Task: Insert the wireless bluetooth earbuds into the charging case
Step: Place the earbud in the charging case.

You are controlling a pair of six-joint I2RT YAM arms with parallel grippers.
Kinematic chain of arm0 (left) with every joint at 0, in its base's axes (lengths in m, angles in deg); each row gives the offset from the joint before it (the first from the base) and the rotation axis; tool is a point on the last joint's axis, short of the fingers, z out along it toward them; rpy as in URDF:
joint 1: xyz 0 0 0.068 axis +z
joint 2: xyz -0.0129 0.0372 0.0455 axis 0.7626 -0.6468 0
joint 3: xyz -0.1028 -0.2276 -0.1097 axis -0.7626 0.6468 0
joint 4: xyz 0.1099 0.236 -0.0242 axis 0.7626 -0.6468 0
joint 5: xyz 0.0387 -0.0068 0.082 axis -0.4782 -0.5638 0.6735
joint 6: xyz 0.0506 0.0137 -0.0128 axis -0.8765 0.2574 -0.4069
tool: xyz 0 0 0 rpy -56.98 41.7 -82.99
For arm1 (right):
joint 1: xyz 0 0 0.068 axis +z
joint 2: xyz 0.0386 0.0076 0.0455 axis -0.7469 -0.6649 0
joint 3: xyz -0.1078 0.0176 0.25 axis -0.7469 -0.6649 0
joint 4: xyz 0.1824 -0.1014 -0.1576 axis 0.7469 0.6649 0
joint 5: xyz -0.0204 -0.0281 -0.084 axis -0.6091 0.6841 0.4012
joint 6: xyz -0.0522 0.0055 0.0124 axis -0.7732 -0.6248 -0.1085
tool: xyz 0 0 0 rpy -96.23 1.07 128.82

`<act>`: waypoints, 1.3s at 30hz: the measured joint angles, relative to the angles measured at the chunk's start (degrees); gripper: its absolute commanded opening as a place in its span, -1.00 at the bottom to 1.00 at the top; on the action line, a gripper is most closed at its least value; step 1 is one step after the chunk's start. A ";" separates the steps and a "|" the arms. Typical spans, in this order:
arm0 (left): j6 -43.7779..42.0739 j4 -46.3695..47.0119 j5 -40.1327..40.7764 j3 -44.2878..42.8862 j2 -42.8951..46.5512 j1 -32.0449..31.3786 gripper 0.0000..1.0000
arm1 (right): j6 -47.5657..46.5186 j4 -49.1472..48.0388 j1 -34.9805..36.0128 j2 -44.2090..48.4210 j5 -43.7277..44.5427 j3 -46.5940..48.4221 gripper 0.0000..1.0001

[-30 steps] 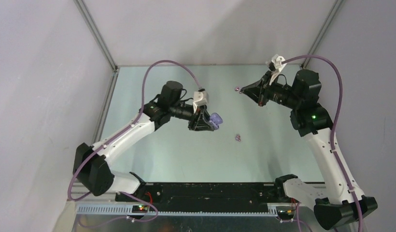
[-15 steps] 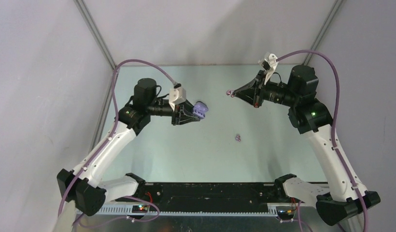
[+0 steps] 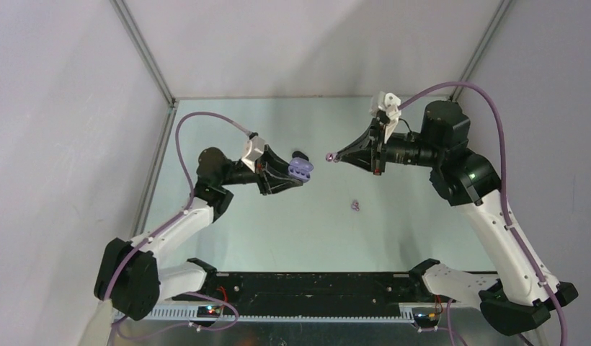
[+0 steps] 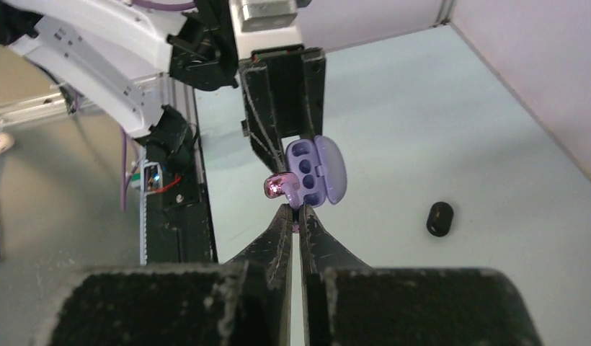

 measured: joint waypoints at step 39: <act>6.80 24.24 -1.40 5.55 -6.51 -7.28 -0.95 | -5.40 0.44 10.32 -3.02 5.18 -7.58 -0.86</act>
